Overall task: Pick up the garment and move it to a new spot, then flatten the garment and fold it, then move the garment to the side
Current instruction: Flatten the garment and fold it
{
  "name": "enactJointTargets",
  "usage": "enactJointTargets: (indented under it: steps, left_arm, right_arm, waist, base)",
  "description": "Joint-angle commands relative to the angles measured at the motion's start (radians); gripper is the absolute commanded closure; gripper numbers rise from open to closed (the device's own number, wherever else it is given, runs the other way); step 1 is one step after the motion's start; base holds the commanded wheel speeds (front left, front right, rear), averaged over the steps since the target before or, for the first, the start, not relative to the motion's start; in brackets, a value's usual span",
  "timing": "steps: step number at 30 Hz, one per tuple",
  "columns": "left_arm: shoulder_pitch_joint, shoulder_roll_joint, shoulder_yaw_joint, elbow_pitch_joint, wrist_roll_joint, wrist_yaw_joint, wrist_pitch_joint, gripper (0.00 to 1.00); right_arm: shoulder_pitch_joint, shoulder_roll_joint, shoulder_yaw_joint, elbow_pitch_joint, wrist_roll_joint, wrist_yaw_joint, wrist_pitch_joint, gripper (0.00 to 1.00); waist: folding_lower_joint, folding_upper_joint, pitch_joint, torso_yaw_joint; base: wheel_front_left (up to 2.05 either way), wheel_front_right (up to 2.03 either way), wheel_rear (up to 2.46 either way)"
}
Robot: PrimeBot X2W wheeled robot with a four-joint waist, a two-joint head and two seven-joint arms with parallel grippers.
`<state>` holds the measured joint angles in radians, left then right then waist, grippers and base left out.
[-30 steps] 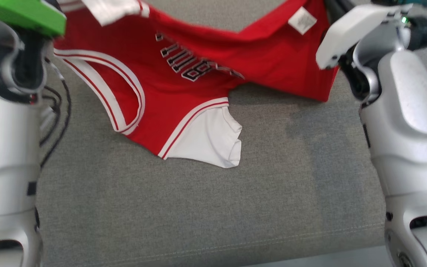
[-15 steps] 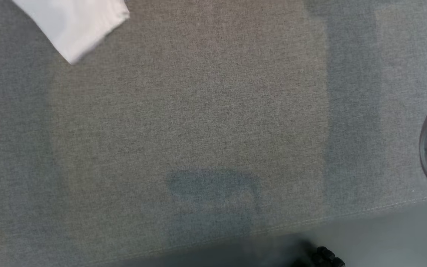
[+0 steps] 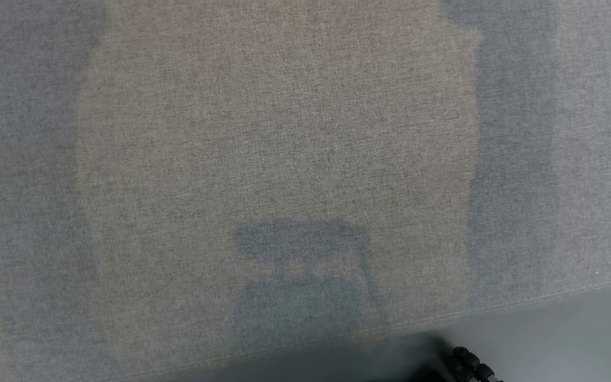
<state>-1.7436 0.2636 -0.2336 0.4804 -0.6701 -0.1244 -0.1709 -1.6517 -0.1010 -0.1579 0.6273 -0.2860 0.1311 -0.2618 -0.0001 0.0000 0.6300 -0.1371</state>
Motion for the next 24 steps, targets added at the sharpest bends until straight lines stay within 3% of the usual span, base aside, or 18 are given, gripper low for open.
enactJointTargets:
  steps: [1, 7, 13, 19, 24]
  left_arm:
    - [0.033, 0.009, -0.011, 0.002, -0.014, -0.007, -0.012, 1.00]
    - [0.163, 0.025, -0.036, -0.040, -0.089, -0.007, -0.007, 1.00]
    - [0.443, 0.047, -0.040, -0.165, -0.185, -0.006, 0.009, 1.00]
    - [0.774, 0.068, -0.016, -0.337, -0.236, 0.060, 0.008, 1.00]
    - [1.041, 0.100, -0.012, -0.463, -0.244, 0.109, 0.003, 1.00]
  right_arm:
    - [0.050, 0.000, 0.028, 0.002, -0.010, -0.001, -0.002, 1.00]
    - [0.129, -0.023, 0.088, 0.031, 0.024, -0.001, -0.002, 1.00]
    - [0.228, -0.080, 0.201, 0.097, 0.102, -0.001, -0.003, 1.00]
    - [0.345, -0.151, 0.348, 0.131, 0.231, -0.001, 0.078, 1.00]
    - [0.501, -0.246, 0.480, 0.039, 0.348, -0.001, 0.206, 1.00]
  waist:
    - [0.0001, 0.0000, 0.012, 0.001]
    - [0.0001, 0.0000, 0.029, 0.013]
    - [0.0001, 0.0000, -0.013, 0.044]
    - [0.0001, 0.0000, -0.124, 0.075]
    - [0.0001, 0.0000, -0.234, 0.102]
  base:
    - [0.00, 0.00, 0.00]
    - [0.00, 0.00, 0.00]
    - [0.00, 0.00, 0.00]
    - [0.00, 0.00, 0.00]
    - [0.00, 0.00, 0.00]
